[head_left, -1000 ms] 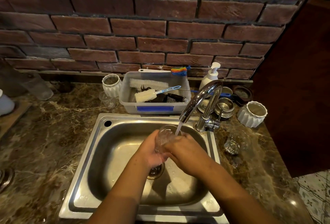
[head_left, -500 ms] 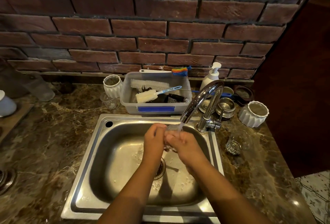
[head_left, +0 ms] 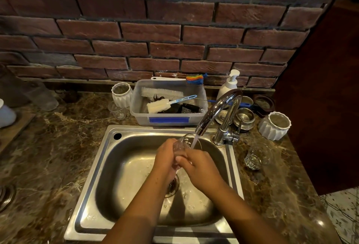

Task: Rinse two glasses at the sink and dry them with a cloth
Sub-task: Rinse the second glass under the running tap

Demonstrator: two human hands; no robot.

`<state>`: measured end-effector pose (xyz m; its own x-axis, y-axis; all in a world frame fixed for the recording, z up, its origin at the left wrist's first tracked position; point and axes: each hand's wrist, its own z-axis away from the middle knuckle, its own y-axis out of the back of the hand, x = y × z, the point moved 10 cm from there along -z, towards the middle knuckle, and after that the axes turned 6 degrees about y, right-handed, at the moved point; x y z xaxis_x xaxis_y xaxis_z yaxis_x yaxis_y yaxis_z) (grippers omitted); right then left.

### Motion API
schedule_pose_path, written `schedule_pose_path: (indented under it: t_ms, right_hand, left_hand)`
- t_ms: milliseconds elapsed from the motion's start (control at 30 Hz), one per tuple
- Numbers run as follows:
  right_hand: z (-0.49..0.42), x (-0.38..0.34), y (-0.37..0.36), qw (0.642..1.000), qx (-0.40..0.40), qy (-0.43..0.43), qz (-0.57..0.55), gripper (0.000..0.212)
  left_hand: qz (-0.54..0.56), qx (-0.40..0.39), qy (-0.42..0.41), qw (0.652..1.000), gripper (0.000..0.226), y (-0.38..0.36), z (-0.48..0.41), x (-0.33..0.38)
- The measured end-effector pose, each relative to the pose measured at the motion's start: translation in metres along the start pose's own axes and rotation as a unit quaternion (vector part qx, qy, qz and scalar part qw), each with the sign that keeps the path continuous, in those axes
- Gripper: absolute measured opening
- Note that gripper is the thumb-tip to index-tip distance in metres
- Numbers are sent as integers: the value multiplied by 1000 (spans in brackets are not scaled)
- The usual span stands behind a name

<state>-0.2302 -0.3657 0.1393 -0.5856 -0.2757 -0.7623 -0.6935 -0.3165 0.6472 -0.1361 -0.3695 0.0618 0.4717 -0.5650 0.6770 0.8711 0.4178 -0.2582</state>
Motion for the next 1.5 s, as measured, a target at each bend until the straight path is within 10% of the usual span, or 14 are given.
schedule_pose_path:
  t_ms: [100,300,533,667,767,1000,1233,1300,1500]
  right_hand:
    - [1,16,1,968,84,-108,-212,24]
    - [16,56,-25,779,127,-303,-534,29]
    - [-1,14,13,992,51,-26,-108,21]
    - [0,-20,-14,951,-113,127,257,24]
    - [1,-31,-11,943,-121,140,276,24]
    - [-8,1,-4,993,52,-59,-83,23]
    - [9,36,-24,745,114,-266,-601,27]
    - [10,40,-22,764,118,-261,-579,26]
    - [-4,22,12,982,75,-95,-142,21]
  left_hand:
    - [-134,44,-169,975,24,-2,8,31]
    - [-314,41,-373,872,17,-18,34,51]
    - [-122,-11,-45,991,31,-4,6,2]
    - [66,-128,165,976,40,-11,15,-32]
    - [96,-112,170,974,36,-7,14,-39]
    - [-23,59,-103,993,25,14,11,10]
    - [-307,100,-400,858,11,-11,46,62]
    - [-300,79,-382,871,13,-11,39,58]
    - [-151,2,-118,981,27,-9,8,20]
